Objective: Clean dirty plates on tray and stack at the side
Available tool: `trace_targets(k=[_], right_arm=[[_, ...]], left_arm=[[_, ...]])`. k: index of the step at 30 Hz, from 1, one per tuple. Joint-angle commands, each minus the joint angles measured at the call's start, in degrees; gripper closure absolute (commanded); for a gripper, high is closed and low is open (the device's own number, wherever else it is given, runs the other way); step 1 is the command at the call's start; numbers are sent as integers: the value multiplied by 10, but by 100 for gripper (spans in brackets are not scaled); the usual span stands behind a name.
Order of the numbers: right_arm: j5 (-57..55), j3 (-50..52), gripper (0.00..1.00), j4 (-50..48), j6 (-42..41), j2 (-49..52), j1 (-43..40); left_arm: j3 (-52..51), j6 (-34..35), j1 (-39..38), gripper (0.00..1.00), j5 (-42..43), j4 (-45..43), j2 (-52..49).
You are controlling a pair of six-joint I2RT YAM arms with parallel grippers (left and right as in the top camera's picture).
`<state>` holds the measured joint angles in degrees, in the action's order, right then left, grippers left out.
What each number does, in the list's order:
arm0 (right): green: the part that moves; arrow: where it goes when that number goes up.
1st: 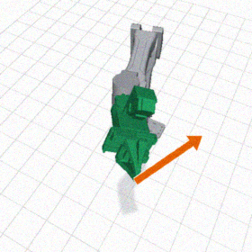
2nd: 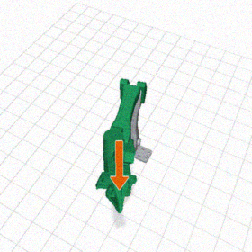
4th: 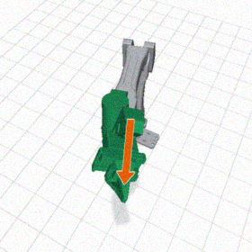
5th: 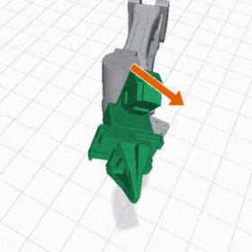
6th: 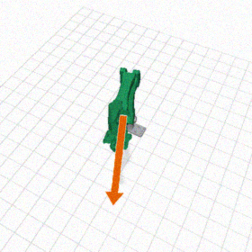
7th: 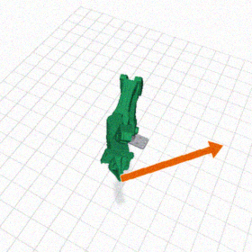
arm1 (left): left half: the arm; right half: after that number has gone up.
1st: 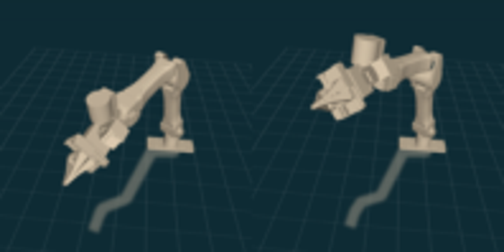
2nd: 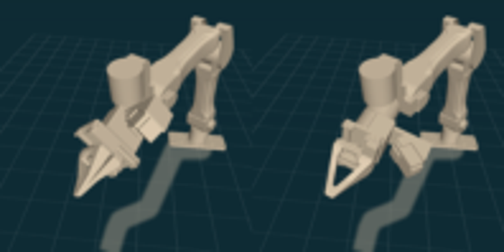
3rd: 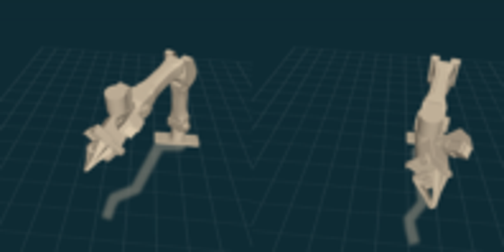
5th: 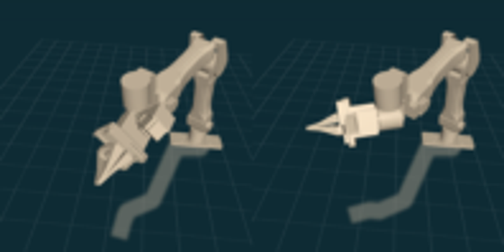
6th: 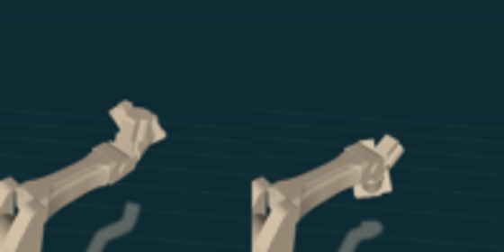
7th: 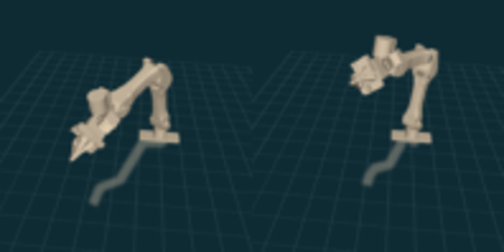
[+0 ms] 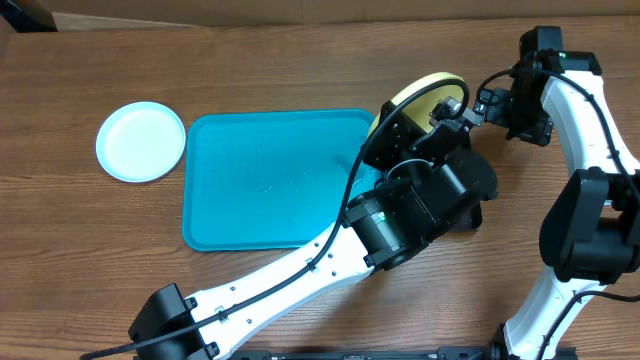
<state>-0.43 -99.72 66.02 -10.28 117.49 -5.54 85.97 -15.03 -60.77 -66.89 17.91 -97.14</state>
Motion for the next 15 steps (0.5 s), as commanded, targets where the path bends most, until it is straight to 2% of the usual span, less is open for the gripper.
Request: trace_targets(k=[1, 4, 8, 11, 15], right_arm=[[-4, -8, 0, -2, -2, -7, 2], [-4, -8, 0, -2, -2, -7, 2], [-4, -8, 0, -2, -2, -7, 2], [-4, -8, 0, -2, -2, -7, 2], [-4, -8, 0, -2, -2, -7, 2]], left_arm=[[13, 110, 1, 96, 19, 17, -4], [13, 221, 21, 96, 93, 76, -4], [13, 367, 84, 96, 320, 174, -8], [13, 404, 152, 96, 455, 209, -20], [13, 406, 266, 96, 622, 228, -38]])
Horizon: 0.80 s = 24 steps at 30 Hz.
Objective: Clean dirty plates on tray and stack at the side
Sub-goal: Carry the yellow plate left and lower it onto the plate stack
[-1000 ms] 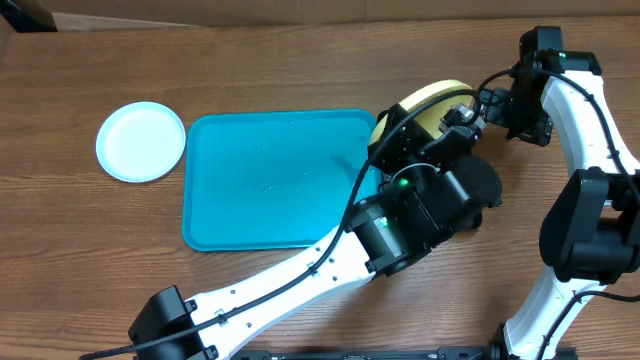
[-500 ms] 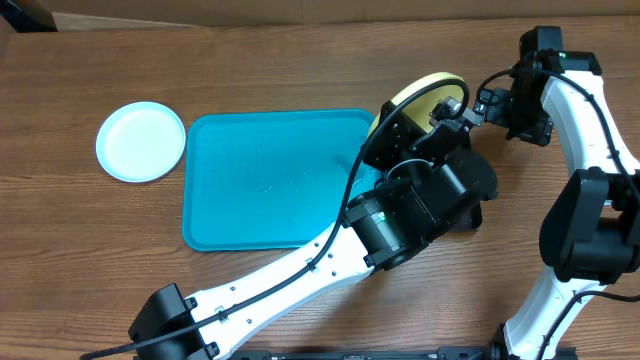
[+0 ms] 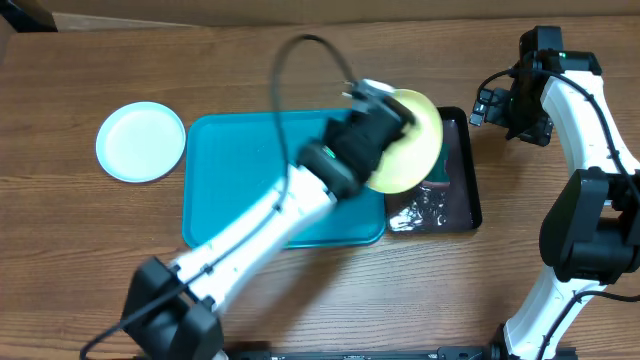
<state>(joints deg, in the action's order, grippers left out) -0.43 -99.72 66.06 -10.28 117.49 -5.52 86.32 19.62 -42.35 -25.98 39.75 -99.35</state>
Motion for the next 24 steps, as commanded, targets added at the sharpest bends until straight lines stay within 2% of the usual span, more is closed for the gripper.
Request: trace_targets(k=[1, 7, 10, 18, 24], right_arm=[[-4, -8, 0, -2, -2, -7, 1], [-4, -8, 0, -2, -2, -7, 1], [-4, -8, 0, -2, -2, -7, 1], [-4, -8, 0, -2, -2, -7, 1], [-4, -8, 0, -2, -2, -7, 1]], left_arm=[[9, 59, 116, 96, 258, 16, -20], [9, 59, 330, 96, 507, 46, -44], [9, 57, 434, 96, 574, 59, -58], [9, 27, 670, 96, 574, 96, -67], [9, 38, 765, 96, 523, 90, -67]])
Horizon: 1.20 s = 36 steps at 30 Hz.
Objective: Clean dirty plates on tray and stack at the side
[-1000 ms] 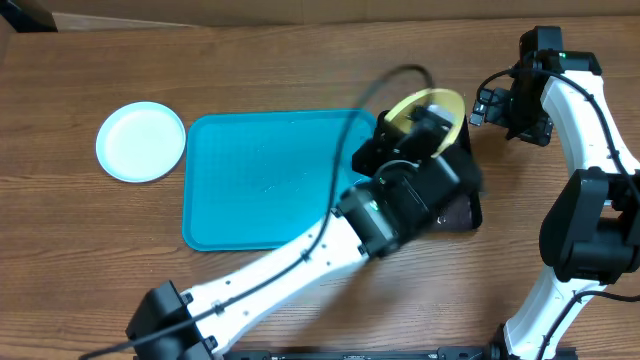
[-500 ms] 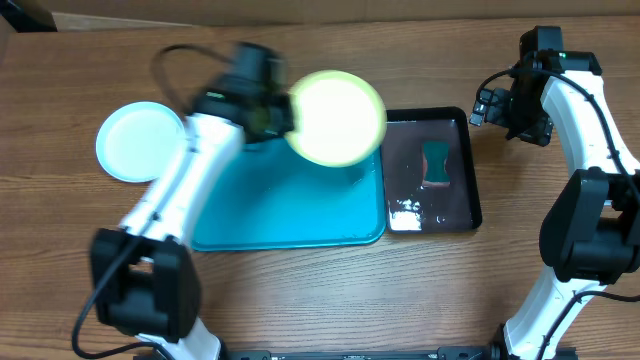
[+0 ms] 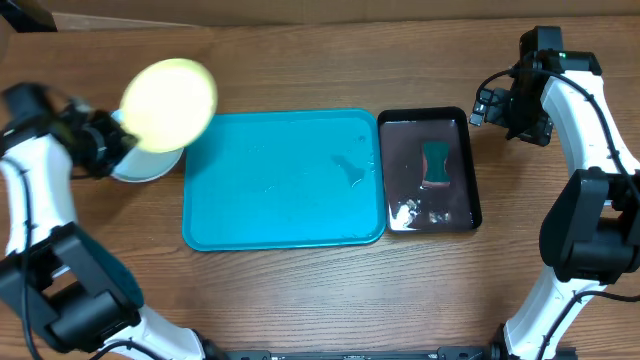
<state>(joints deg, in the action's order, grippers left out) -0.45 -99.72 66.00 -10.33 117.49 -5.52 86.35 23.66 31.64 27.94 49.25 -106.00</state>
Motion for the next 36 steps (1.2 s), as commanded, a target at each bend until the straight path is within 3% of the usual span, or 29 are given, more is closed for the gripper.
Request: trace_targets(k=[1, 6, 20, 22, 24, 29, 36], right_arm=[[-3, -8, 0, -1, -2, -7, 1], [-3, -8, 0, -1, -2, -7, 1], [-3, -8, 0, -1, -2, -7, 1], [-3, -8, 0, -1, -2, -7, 1], [-3, -8, 0, -1, -2, -7, 1], [-3, -8, 0, -1, -2, -7, 1], [-3, -8, 0, -1, -2, -7, 1]], left_arm=[[9, -3, 32, 96, -48, -8, -1], [9, 9, 36, 96, -238, -25, -8], [8, 7, 13, 96, -251, -85, -86], [9, -5, 13, 73, -227, -90, -85], [18, -19, 13, 38, -201, -86, -79], [59, -37, 11, 30, -181, -36, -44], [70, -130, -32, 22, -21, -22, 28]])
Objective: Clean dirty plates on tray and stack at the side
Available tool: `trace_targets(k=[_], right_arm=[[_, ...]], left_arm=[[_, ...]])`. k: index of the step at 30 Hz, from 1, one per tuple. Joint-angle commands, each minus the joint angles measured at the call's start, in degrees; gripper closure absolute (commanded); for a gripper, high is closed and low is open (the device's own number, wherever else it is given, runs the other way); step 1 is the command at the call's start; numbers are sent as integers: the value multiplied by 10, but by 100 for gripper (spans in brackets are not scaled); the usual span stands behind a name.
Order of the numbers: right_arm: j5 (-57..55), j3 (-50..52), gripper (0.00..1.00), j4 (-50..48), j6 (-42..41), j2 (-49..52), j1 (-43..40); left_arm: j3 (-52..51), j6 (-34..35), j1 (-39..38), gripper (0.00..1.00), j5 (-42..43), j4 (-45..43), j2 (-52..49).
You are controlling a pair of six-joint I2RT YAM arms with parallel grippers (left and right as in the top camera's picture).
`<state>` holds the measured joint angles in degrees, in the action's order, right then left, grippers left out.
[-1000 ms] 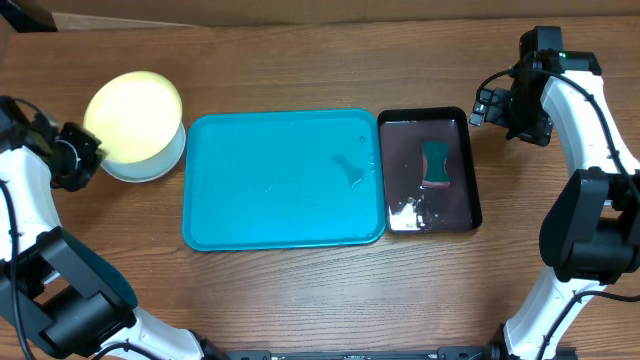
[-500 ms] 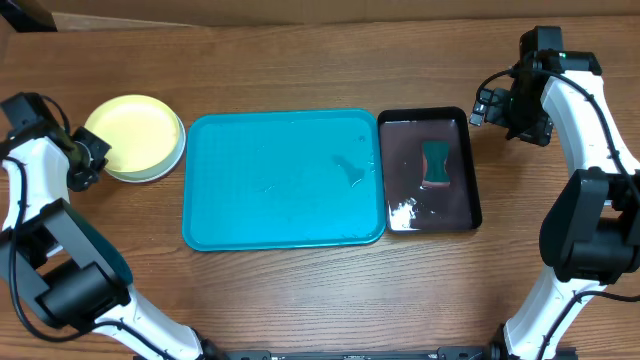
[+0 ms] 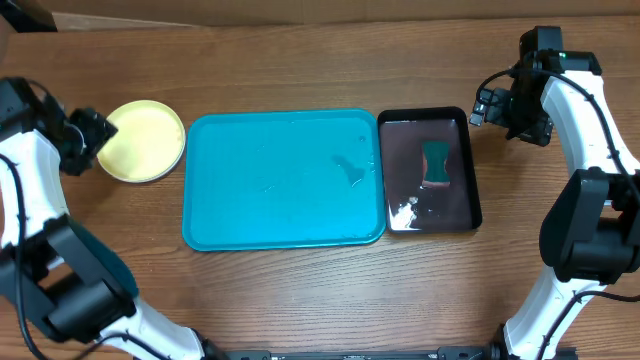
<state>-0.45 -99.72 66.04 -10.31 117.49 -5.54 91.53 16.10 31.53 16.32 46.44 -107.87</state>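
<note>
A yellow plate [image 3: 146, 141] lies flat on the table left of the teal tray [image 3: 283, 180], which holds only a few water drops. No white plate shows; the yellow one covers that spot. My left gripper [image 3: 97, 137] sits at the yellow plate's left rim, and its jaws are too dark to read. My right gripper [image 3: 479, 105] hangs just beyond the far right corner of the black wash tub [image 3: 470, 170], open and holding nothing.
The black tub right of the tray holds a green sponge [image 3: 437, 165] and some foam [image 3: 405, 212]. The right arm [image 3: 590, 150] curves along the table's right side. The left arm [image 3: 30, 190] runs down the left edge.
The yellow plate was held tilted above the white plate by my left gripper; now it lies flat where the white plate was, with the gripper at its left rim. The right arm is unchanged.
My left gripper held the yellow plate over the black tub, near the right gripper. Then it held the plate over the tray's right end, then above the white plate at the left. Now the yellow plate rests on that spot, covering the white one.
</note>
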Motion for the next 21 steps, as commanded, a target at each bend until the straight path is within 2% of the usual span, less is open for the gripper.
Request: trace_targets(k=[1, 3, 11, 21], right_arm=[[-3, -8, 0, -2, -2, -7, 2], [-3, -8, 0, -2, -2, -7, 2], [-3, -8, 0, -2, -2, -7, 2], [-3, -8, 0, -2, -2, -7, 2]], left_arm=[[18, -54, -41, 18, 97, 11, 50], [18, -54, -67, 0, 97, 27, 52], [16, -54, -145, 0, 68, 42, 49], [16, -54, -162, 0, 68, 42, 49]])
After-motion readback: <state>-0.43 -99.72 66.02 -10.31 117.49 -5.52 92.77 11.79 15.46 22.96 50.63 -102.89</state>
